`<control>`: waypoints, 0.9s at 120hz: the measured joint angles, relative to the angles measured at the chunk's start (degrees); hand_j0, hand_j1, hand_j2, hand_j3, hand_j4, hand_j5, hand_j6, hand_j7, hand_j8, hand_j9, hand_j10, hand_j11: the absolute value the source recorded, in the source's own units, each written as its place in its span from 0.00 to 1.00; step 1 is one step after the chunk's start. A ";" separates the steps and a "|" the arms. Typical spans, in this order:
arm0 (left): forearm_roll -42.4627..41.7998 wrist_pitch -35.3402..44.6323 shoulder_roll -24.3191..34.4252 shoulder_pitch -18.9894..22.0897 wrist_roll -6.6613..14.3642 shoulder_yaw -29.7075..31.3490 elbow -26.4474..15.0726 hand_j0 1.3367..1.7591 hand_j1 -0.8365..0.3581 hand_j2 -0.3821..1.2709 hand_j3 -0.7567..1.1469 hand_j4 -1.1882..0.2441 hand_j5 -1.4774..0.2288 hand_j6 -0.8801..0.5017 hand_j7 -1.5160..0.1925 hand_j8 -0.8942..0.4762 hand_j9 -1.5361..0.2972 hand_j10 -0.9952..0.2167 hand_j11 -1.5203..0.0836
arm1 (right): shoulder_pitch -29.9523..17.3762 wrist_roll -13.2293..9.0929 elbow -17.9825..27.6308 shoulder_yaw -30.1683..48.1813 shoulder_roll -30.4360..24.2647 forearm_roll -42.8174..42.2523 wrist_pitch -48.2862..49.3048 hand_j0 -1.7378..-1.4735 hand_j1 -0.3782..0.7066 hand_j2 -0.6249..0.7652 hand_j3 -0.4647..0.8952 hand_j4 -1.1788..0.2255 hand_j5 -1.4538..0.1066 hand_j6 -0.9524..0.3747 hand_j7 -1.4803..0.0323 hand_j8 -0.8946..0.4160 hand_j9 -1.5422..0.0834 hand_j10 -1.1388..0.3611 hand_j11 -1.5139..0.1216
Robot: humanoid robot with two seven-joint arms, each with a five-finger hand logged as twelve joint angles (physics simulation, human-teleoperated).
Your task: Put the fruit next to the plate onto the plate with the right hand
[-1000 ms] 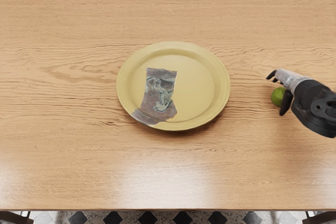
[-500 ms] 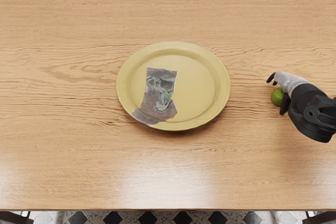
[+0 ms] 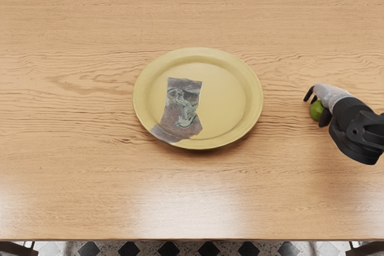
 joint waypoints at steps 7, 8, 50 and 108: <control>0.00 0.00 0.00 0.00 0.00 0.00 0.00 0.76 0.99 0.23 0.40 0.83 0.87 0.64 0.89 0.65 0.84 0.82 0.95 | -0.02 0.00 0.00 0.00 -0.01 0.00 0.00 0.30 0.51 0.39 0.34 0.53 0.57 0.39 0.61 0.35 0.60 0.47 0.58; 0.00 0.00 0.00 0.00 0.00 0.00 0.00 0.76 0.99 0.23 0.40 0.83 0.87 0.64 0.89 0.65 0.84 0.82 0.95 | -0.02 0.00 0.00 0.00 -0.01 0.00 -0.01 0.30 0.51 0.39 0.34 0.53 0.57 0.39 0.60 0.35 0.60 0.47 0.58; 0.01 0.00 0.00 0.00 0.00 0.00 0.00 0.76 0.99 0.23 0.40 0.83 0.87 0.64 0.89 0.65 0.84 0.82 0.95 | -0.09 -0.02 0.00 0.08 -0.04 0.04 0.11 0.32 0.58 0.44 0.34 0.44 0.45 0.38 0.49 0.39 0.48 0.38 0.46; 0.00 0.00 0.00 0.00 0.00 0.00 0.00 0.76 0.99 0.23 0.40 0.83 0.87 0.64 0.89 0.65 0.84 0.82 0.95 | 0.34 0.07 0.10 2.03 -0.49 0.43 0.31 0.32 0.60 0.60 0.34 0.36 0.32 0.38 0.37 0.40 0.36 0.37 0.34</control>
